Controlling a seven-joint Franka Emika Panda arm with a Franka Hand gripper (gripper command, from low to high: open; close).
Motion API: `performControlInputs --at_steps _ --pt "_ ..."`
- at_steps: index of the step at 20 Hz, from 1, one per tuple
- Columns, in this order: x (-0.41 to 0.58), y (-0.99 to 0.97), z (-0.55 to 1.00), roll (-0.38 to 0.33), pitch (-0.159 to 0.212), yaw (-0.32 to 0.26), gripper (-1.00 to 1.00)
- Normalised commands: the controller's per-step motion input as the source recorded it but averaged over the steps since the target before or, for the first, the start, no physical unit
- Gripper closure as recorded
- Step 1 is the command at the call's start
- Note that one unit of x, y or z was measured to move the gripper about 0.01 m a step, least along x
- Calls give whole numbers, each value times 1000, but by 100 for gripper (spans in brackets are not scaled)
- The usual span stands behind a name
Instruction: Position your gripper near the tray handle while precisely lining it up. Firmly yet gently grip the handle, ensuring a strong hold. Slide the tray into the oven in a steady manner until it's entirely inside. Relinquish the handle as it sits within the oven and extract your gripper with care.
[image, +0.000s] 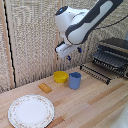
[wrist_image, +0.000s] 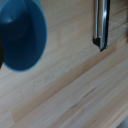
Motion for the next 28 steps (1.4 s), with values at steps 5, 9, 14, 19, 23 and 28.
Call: performControlInputs --at_steps 5,9,14,19,23,28 --pt "0 -462 -143 -306 -1 106 -100" --pt "0 -486 -209 -306 3 99 -100" --pt "1 -525 -212 -294 9 91 -100" --pt "7 -614 -187 -241 37 86 -100" --pt "2 -643 -98 -177 51 110 -100" --pt "27 -675 -121 -136 62 125 -100"
